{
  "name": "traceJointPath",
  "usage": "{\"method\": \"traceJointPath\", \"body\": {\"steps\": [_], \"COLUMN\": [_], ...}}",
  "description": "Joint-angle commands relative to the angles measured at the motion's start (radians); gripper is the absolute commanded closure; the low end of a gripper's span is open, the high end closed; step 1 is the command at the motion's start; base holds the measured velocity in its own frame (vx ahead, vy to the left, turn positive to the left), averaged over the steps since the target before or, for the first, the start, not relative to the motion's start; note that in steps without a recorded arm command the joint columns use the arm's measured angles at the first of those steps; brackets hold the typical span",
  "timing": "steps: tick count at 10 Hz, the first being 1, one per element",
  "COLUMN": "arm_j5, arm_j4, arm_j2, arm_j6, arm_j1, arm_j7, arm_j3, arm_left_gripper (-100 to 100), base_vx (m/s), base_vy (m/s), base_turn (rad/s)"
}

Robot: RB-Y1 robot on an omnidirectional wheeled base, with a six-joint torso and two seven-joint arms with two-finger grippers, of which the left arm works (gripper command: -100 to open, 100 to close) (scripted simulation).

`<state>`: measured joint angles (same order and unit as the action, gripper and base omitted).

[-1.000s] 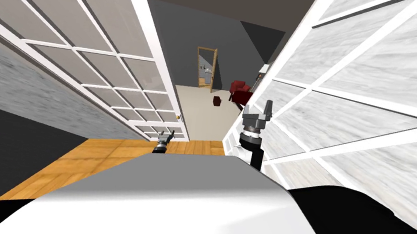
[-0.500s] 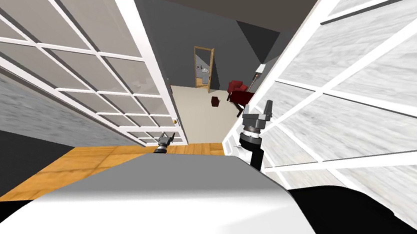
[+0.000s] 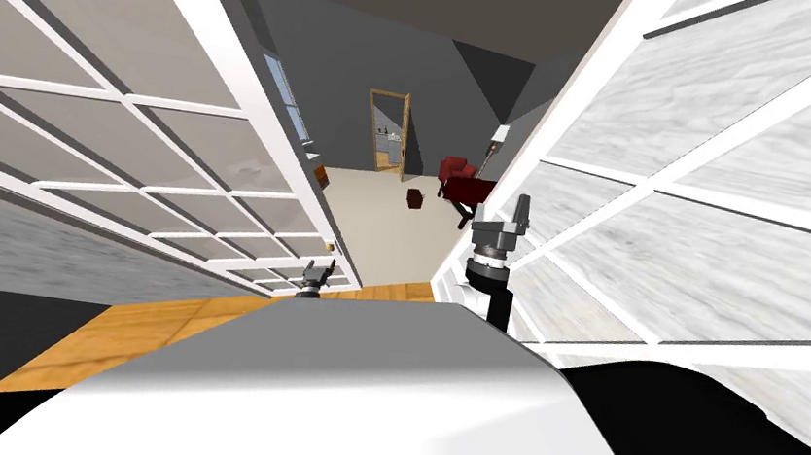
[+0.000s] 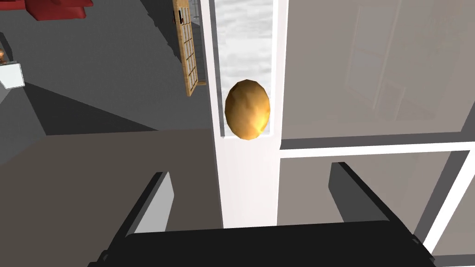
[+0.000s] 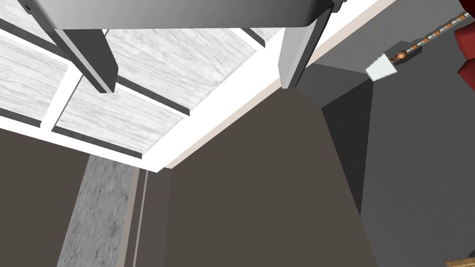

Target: Pull the door open

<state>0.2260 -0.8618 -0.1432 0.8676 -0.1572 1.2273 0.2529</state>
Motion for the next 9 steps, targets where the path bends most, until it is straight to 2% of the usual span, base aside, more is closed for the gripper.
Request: {"method": "traceJointPath", "body": {"steps": [1, 4, 5, 6, 7, 9], "arm_j5": [-0.008, -0.025, -0.027, -0.025, -0.025, -0.025], "arm_j4": [0.007, 0.037, 0.042, 0.034, 0.034, 0.034], "arm_j2": [-0.01, -0.033, -0.036, -0.033, -0.033, -0.033], "arm_j6": [0.009, 0.031, 0.034, 0.028, 0.028, 0.028], "arm_j1": [-0.007, -0.011, -0.012, -0.014, -0.014, -0.014], "arm_j7": [-0.006, -0.017, -0.018, -0.018, -0.018, -0.018], "arm_j3": [0.011, 0.036, 0.039, 0.036, 0.036, 0.036], "arm_left_gripper": [-100, -100, -100, -100, 100, 100], "base_vx": [0.202, 0.212, 0.191, 0.062, -0.02, -0.025], "base_vy": [-0.011, 0.007, 0.005, -0.002, -0.006, 0.003], "base_turn": [-0.111, -0.107, -0.062, 0.034, -0.004, -0.014]}}
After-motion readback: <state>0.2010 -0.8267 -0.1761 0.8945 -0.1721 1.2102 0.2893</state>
